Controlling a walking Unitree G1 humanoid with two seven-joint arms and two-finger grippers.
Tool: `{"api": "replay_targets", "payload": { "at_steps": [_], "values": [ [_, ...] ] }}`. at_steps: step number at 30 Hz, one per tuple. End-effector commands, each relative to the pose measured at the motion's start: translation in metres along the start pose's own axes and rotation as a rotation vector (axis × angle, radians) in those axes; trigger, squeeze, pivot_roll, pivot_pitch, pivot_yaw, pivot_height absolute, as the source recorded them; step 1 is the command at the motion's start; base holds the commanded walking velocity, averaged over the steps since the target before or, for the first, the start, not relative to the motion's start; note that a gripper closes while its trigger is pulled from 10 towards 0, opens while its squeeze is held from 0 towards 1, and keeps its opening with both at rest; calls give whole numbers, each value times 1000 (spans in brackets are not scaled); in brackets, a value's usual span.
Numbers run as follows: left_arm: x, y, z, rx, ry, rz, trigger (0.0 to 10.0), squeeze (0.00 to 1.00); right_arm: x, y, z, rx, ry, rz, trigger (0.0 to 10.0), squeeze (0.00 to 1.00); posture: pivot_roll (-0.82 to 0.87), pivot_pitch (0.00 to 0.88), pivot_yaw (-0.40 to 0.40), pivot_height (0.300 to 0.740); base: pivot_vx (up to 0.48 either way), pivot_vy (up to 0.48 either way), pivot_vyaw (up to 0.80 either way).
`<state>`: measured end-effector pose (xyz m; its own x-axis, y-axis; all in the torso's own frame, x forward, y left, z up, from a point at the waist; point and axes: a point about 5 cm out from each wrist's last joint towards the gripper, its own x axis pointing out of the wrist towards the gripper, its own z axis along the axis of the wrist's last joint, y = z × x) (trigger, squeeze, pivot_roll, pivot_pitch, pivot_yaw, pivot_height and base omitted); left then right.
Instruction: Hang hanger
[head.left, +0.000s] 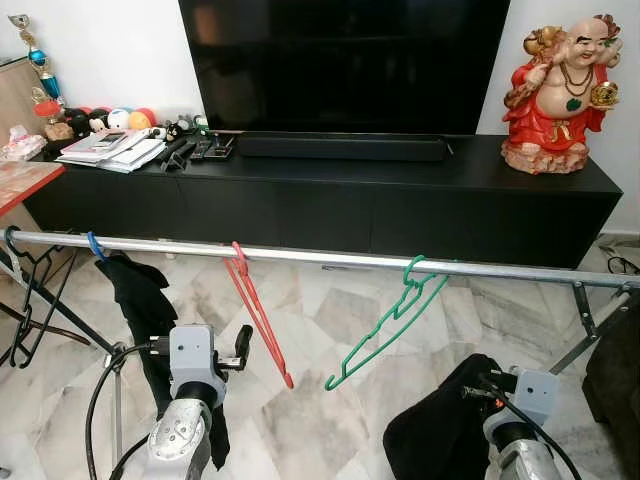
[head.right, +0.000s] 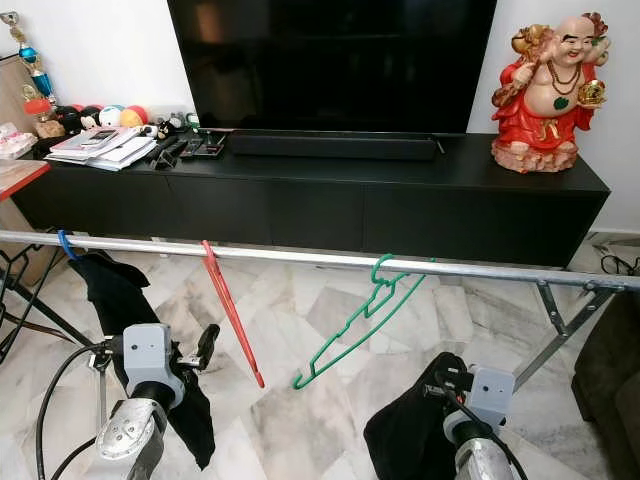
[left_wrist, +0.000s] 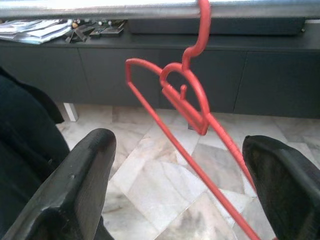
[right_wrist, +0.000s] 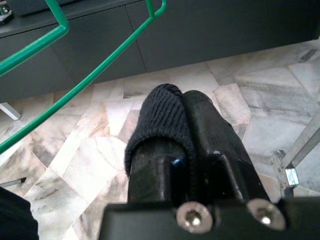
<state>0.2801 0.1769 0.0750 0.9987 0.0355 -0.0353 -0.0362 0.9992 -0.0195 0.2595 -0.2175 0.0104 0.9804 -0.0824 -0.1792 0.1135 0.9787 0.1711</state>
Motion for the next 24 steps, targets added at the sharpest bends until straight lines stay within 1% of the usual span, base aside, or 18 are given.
{"api": "replay_targets", "payload": {
  "at_steps": [1, 11, 15, 24],
  "values": [
    [1, -1, 6, 1, -17, -11, 10000, 0, 4, 1, 8, -5, -42, -1, 10000, 0, -73, 0, 50, 740, 285, 0, 0],
    [1, -5, 7, 4, -17, -27, 10000, 0, 5, 2, 8, -5, -44, 0, 10000, 0, -73, 0, 53, 740, 286, 0, 0],
    [0, -9, 10, 22, -36, -47, 10000, 0, 4, 3, 6, -4, -40, -1, 10000, 0, -71, 0, 53, 740, 0, 0, 0],
    [-2, -11, 10, 36, -38, -71, 10000, 0, 5, 3, 6, -4, -38, -3, 10000, 0, -69, 0, 53, 740, 0, 0, 0]
  ]
}}
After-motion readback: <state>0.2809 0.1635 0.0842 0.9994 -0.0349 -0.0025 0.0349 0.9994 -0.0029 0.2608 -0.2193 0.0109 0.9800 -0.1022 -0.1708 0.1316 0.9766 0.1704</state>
